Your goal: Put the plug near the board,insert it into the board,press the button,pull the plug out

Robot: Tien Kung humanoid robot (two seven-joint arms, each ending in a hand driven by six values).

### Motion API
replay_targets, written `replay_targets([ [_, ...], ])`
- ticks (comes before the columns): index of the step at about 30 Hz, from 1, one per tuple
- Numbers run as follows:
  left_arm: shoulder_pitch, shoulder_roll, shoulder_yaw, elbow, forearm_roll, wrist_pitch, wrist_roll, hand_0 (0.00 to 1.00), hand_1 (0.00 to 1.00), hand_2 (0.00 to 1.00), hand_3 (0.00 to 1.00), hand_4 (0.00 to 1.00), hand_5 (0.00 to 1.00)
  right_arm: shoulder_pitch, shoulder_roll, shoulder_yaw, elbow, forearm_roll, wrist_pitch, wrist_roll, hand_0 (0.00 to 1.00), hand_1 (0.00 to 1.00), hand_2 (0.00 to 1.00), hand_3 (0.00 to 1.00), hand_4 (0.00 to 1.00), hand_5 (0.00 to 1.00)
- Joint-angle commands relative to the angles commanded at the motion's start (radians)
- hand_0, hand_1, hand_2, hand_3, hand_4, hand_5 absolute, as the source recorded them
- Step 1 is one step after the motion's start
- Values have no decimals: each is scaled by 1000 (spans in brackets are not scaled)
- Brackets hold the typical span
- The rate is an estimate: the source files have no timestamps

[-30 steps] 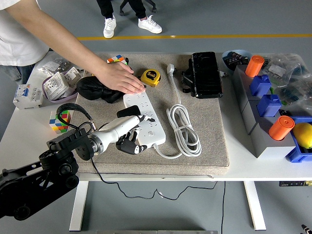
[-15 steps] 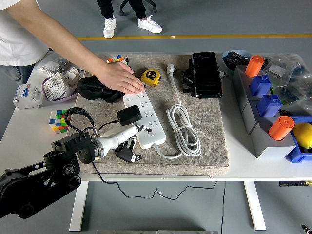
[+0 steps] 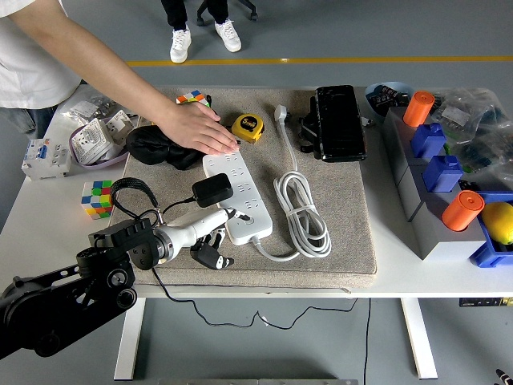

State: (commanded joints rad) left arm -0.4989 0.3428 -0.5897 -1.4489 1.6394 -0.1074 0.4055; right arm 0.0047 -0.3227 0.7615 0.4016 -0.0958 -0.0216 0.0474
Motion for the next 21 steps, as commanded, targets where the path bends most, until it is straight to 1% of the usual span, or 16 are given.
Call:
replay_targets([
  [15, -11, 3, 15, 2, -15, -26, 19, 44, 89, 153, 860, 792, 2, 1, 0, 1, 1, 0, 0, 1, 616, 670, 674, 562, 843, 487],
  [21, -8, 6, -16, -9, -16, -3, -14, 44, 89, 153, 851, 791, 2, 1, 1, 1, 1, 0, -1, 2, 616, 670, 674, 561, 843, 487],
])
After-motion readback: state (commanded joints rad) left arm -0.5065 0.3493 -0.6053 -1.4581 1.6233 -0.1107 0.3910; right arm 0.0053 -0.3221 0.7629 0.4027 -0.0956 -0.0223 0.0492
